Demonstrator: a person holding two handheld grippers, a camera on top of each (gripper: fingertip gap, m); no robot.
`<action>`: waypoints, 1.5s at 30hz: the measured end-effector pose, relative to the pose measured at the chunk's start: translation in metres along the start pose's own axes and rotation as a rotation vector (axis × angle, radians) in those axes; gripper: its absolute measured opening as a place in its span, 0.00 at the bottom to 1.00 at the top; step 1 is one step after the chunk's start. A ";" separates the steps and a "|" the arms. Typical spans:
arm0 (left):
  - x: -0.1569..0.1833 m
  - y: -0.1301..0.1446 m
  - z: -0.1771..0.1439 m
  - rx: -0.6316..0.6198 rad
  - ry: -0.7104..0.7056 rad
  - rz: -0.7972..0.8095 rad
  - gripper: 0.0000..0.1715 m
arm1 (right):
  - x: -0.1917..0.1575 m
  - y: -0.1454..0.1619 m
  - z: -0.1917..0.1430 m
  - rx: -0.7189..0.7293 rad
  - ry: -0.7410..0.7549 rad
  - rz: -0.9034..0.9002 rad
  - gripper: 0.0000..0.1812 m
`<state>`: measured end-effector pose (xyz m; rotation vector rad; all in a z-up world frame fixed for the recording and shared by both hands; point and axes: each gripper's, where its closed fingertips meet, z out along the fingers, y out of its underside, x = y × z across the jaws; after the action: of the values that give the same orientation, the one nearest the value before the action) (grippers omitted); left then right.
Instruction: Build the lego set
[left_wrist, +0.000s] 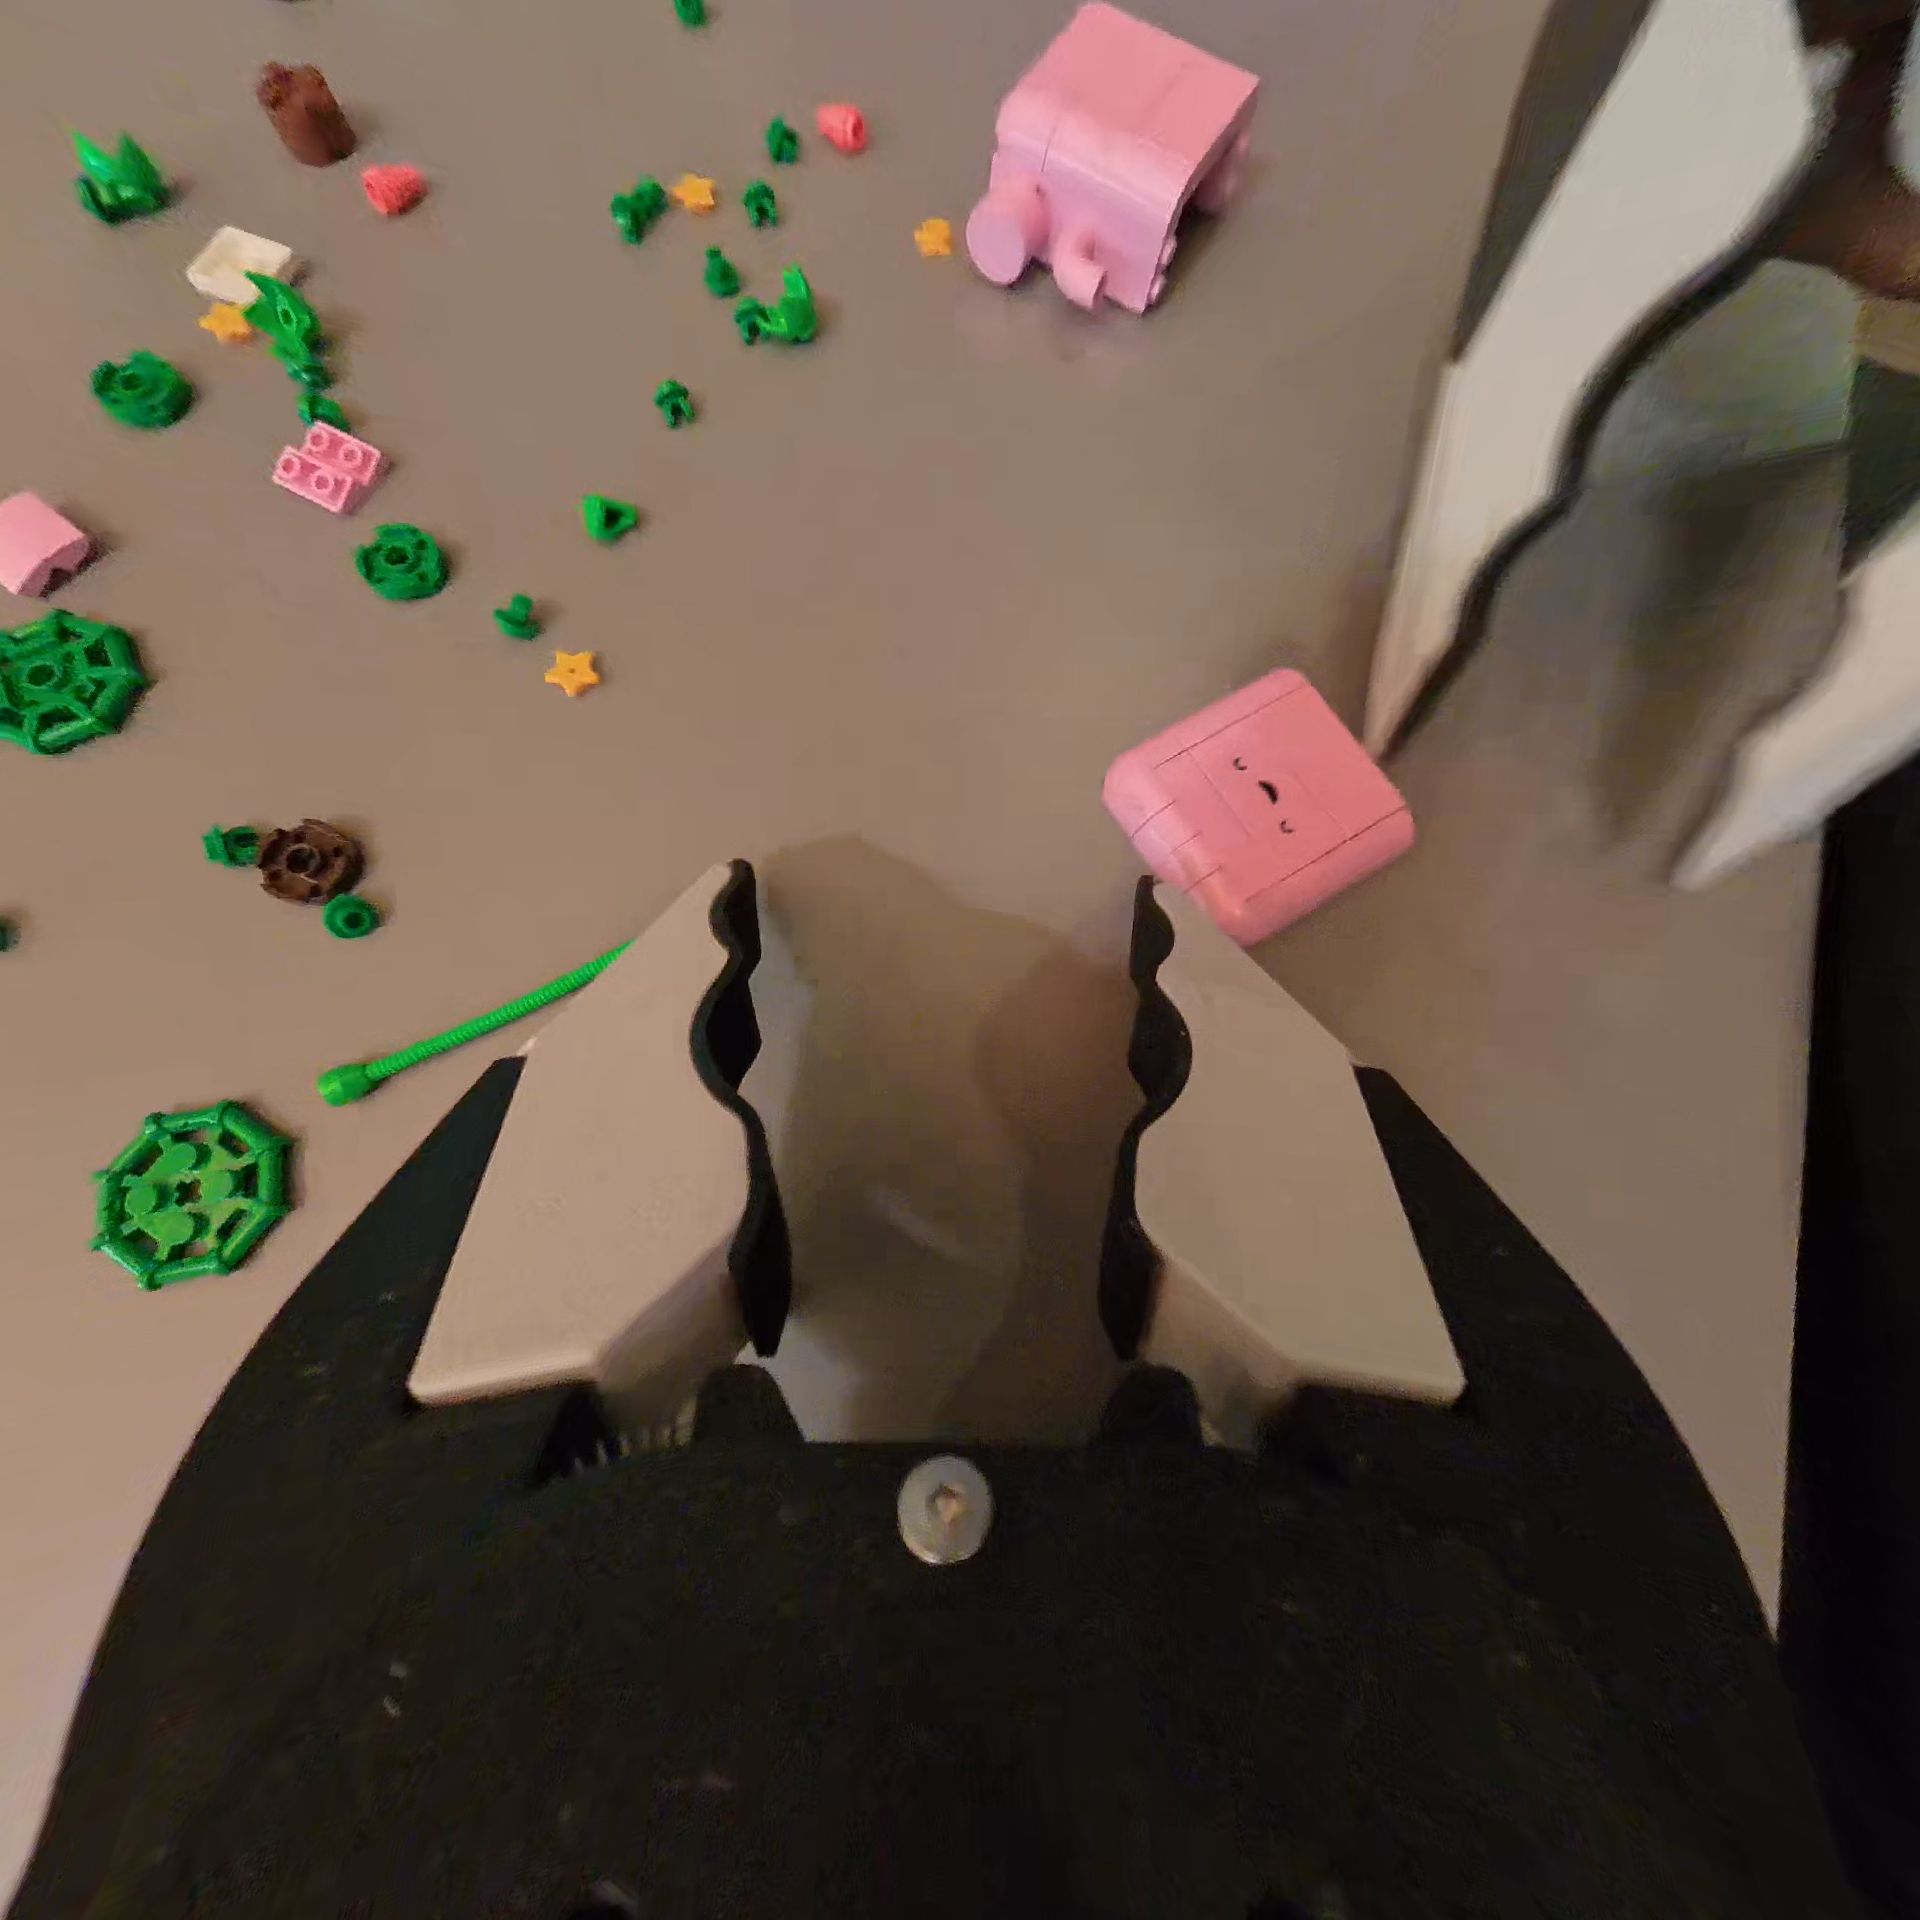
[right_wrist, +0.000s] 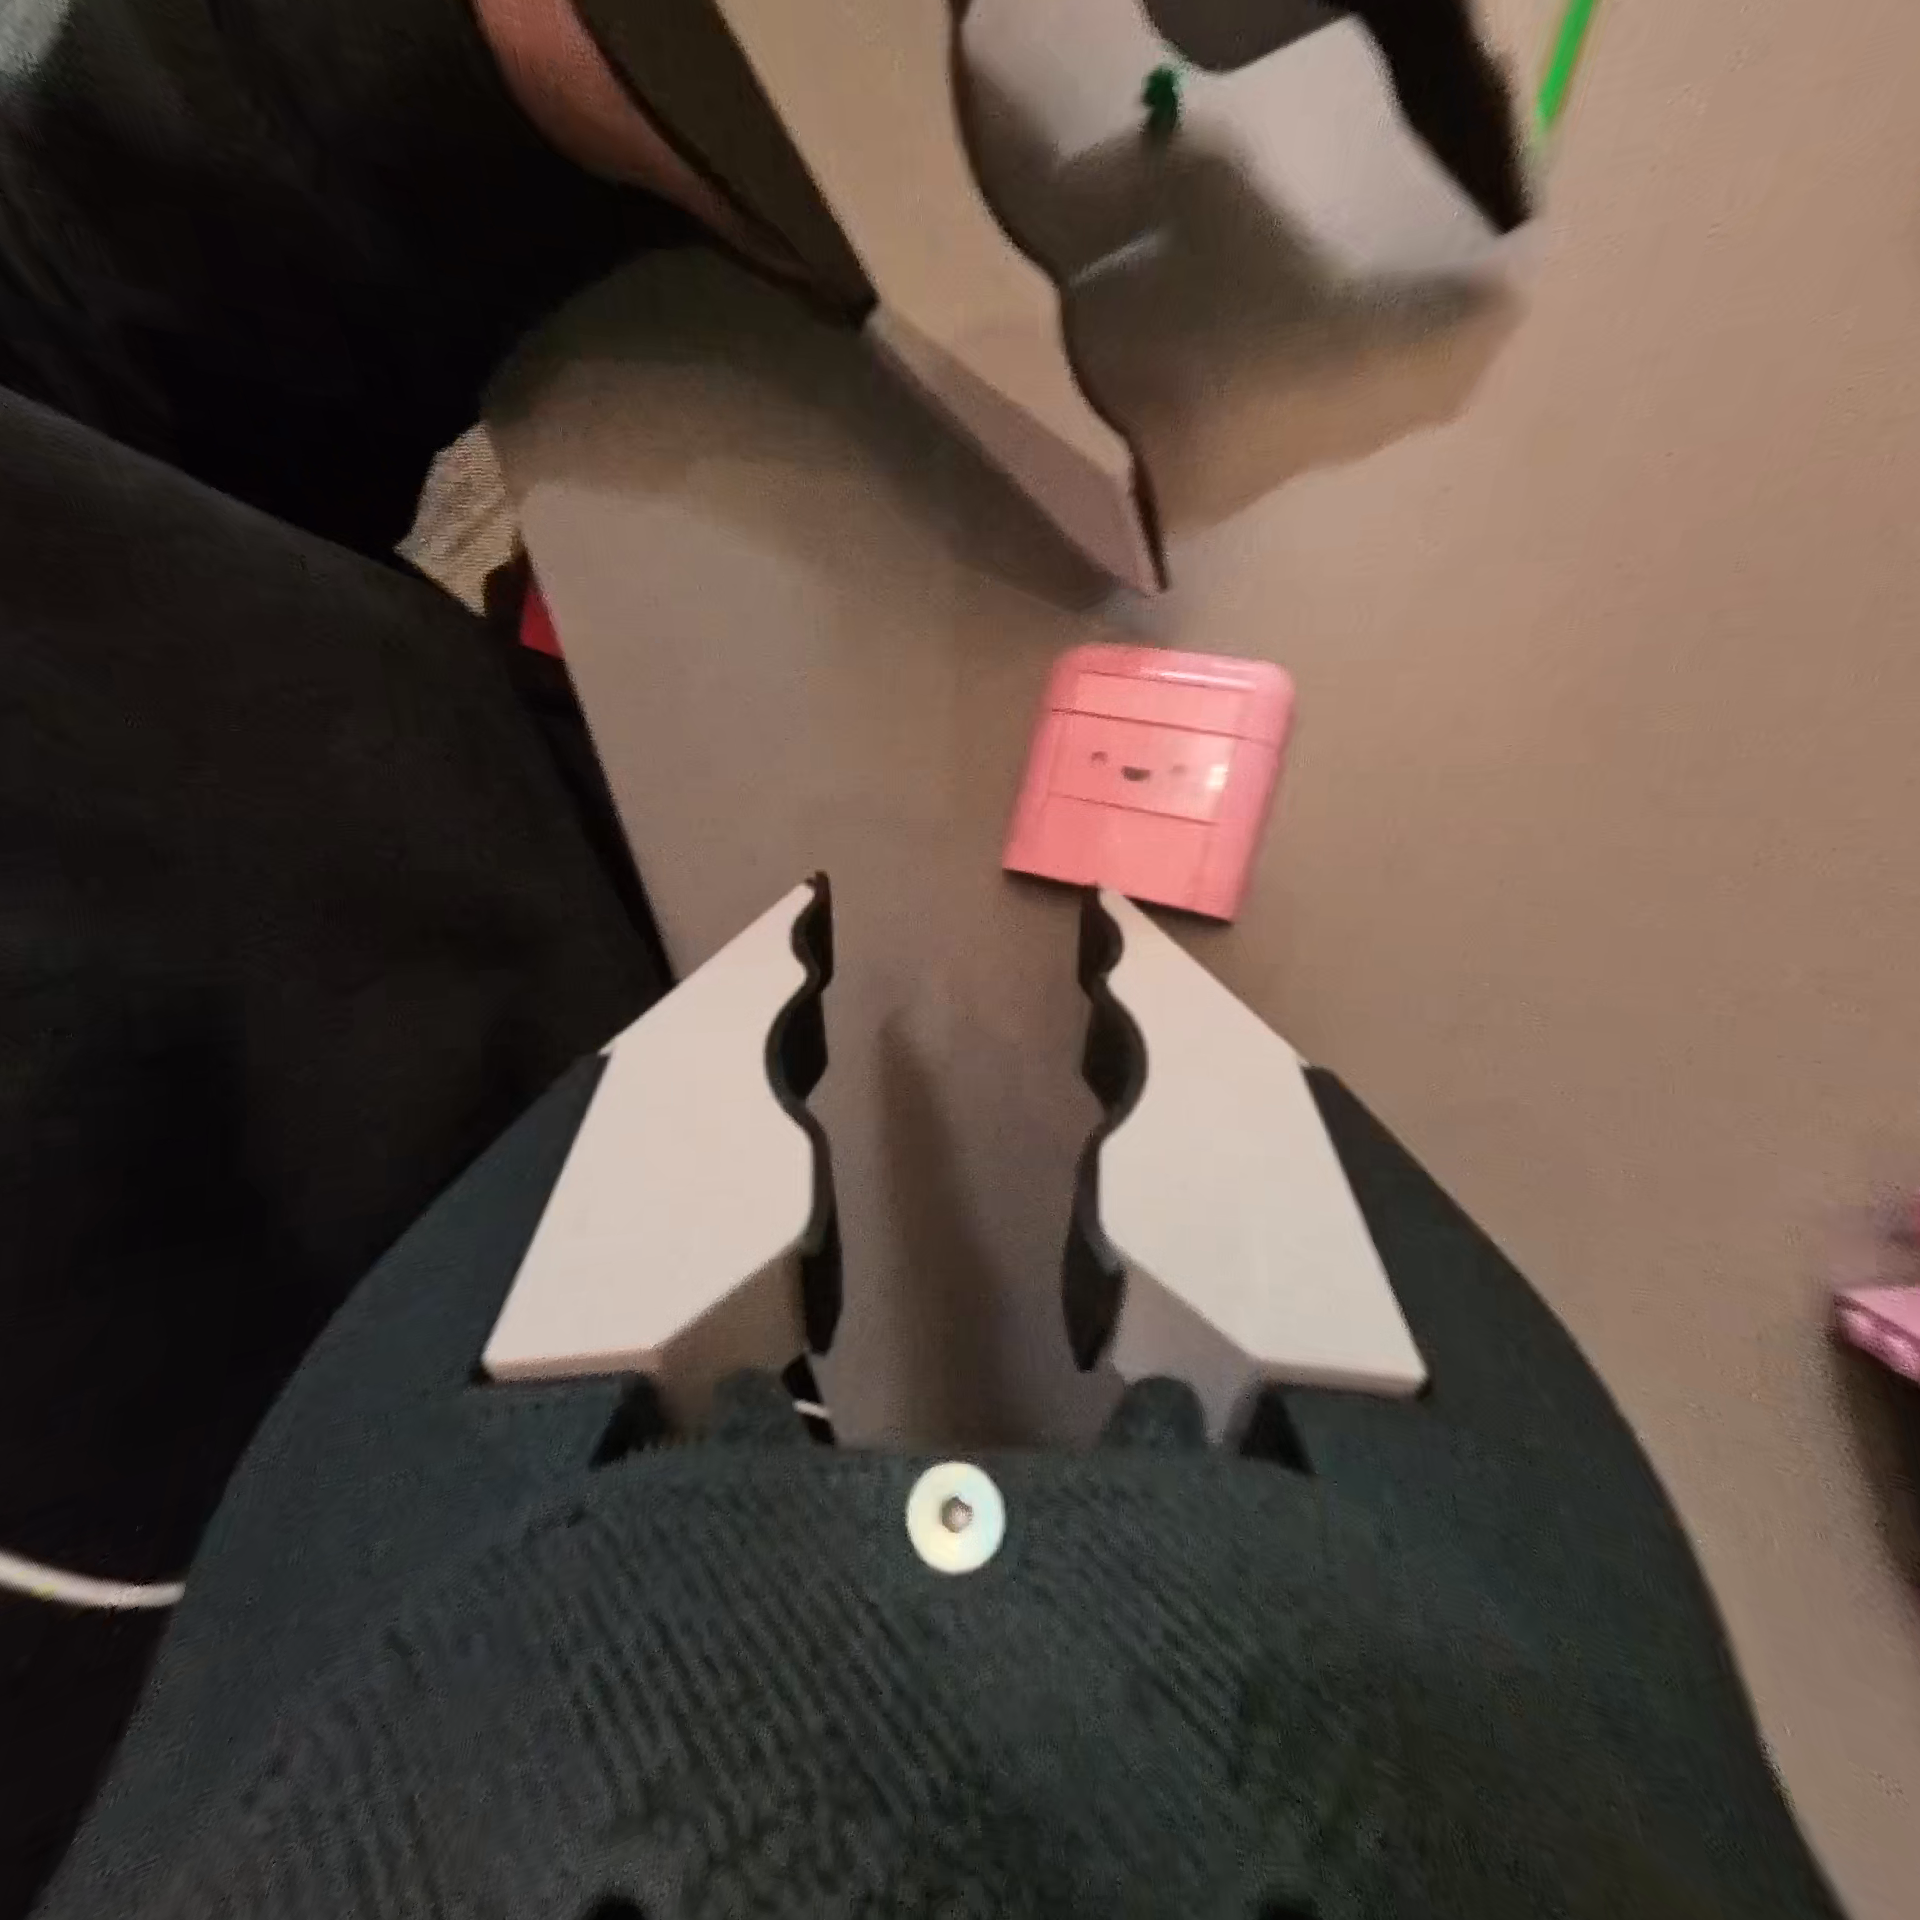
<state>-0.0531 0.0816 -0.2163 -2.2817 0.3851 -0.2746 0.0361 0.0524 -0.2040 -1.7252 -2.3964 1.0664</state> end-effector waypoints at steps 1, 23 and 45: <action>0.002 -0.002 -0.002 0.021 0.016 0.006 0.40 | 0.011 -0.003 -0.004 0.015 0.062 -0.019 0.25; 0.062 0.005 0.012 -0.064 0.194 0.181 0.45 | 0.028 -0.006 0.011 0.022 0.208 -0.186 0.18; 0.061 0.005 0.010 -0.063 0.183 0.189 0.35 | 0.012 -0.027 0.025 -0.025 0.155 -0.299 0.00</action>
<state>0.0054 0.0633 -0.2225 -2.2682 0.7082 -0.3805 -0.0010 0.0451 -0.2134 -1.3408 -2.4735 0.8344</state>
